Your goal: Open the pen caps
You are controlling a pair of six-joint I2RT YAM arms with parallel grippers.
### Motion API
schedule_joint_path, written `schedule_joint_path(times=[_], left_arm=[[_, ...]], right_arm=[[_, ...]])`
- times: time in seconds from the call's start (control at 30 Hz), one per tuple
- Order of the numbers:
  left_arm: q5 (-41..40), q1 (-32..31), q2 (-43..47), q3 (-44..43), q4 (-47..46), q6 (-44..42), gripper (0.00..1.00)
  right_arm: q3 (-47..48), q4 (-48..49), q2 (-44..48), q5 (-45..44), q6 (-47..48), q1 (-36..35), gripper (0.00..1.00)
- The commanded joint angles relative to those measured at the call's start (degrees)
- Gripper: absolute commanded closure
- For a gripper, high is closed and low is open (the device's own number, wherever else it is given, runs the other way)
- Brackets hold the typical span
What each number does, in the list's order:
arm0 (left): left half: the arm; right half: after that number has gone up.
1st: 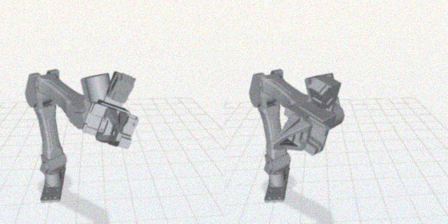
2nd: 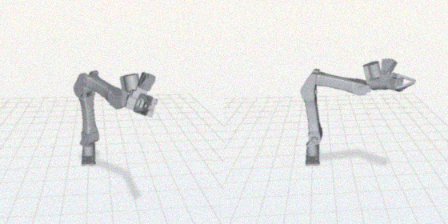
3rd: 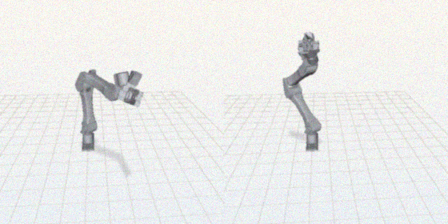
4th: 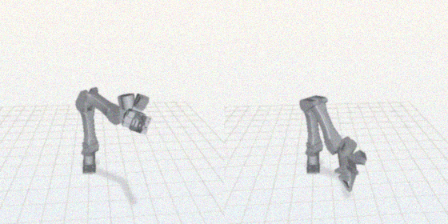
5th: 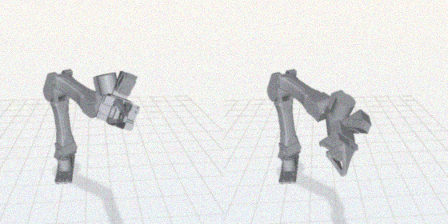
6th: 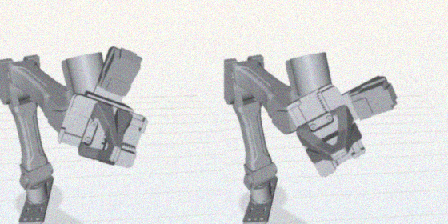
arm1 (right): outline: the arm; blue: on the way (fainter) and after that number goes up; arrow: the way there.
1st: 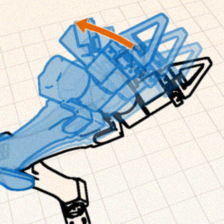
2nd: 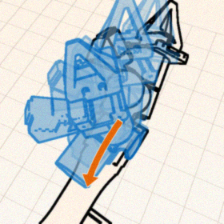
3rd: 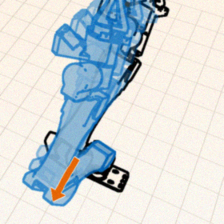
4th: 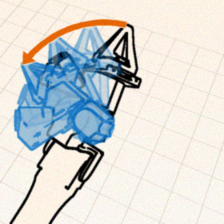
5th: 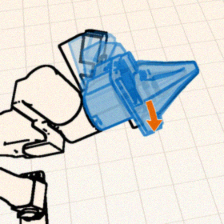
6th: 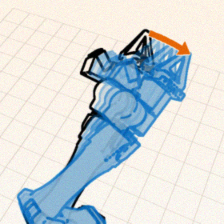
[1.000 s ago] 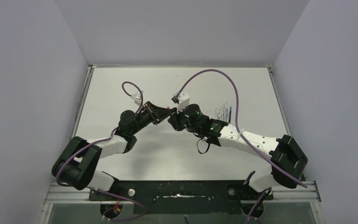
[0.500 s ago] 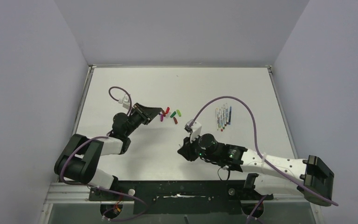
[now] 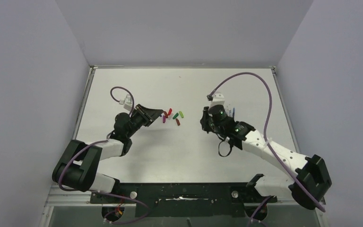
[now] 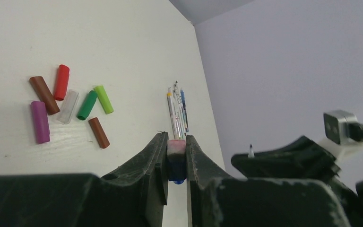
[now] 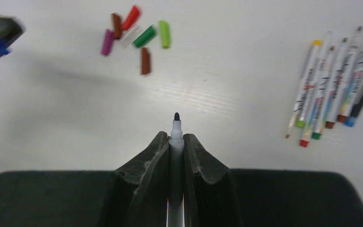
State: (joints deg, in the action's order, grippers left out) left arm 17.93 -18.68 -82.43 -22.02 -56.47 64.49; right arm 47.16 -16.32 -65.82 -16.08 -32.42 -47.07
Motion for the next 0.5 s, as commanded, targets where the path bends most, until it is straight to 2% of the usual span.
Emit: schedule_joint_path(times=[0.0,0.23,0.47], left_arm=[[-1.3,0.2,2.7,-3.1,2.3,-3.3,1.0],[-2.2,0.3,2.8,-3.6,4.2,-4.7,1.0],[-2.4,0.4,2.6,-4.0,5.2,-5.4,1.0]], right_arm=[[6.6,-2.7,-9.0,-0.1,3.9,10.1,1.0],[16.8,-3.9,-26.5,1.4,7.6,19.2,1.0],[17.8,-1.2,-34.2,5.9,8.7,24.0,1.0]])
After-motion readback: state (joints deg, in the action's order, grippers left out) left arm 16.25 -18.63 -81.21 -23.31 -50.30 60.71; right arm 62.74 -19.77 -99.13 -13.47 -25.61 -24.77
